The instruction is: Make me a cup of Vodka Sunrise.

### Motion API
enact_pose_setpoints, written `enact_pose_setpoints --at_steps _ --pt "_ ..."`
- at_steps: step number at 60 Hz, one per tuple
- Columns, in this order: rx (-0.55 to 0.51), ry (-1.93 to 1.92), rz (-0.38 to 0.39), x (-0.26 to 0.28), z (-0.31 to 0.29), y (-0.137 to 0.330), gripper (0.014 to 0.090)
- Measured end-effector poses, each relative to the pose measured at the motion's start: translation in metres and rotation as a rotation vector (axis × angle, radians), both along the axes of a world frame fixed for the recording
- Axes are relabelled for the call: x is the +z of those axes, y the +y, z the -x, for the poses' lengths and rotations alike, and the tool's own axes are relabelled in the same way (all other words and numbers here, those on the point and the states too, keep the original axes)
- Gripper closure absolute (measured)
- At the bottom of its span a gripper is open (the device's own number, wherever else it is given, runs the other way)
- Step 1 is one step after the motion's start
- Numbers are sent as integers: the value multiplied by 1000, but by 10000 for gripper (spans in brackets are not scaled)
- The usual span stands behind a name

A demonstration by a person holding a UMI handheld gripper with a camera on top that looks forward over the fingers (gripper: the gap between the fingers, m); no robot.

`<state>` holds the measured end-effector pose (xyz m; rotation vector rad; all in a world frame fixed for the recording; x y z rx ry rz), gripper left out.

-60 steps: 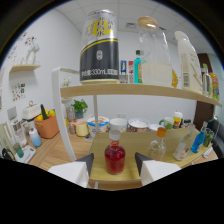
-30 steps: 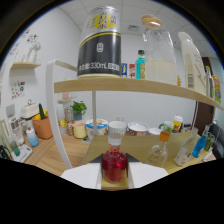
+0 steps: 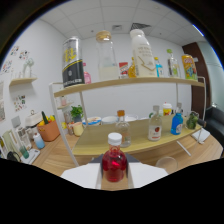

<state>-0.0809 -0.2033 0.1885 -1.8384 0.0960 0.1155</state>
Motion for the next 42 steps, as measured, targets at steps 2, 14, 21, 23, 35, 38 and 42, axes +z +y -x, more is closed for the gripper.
enact_pose_setpoints --at_steps 2,14,21,23,35,38,42 --pt "-12 35 17 -8 -6 -4 700" --pt "-53 407 59 -21 -29 -9 699" --pt "-54 705 33 -7 -30 -4 699" --pt "-66 796 23 -4 -33 -3 700" --pt "-77 1346 -57 22 -42 9 701" --pt "-79 1473 -70 28 -50 10 702" --pt "-87 1600 -93 32 -51 10 701"
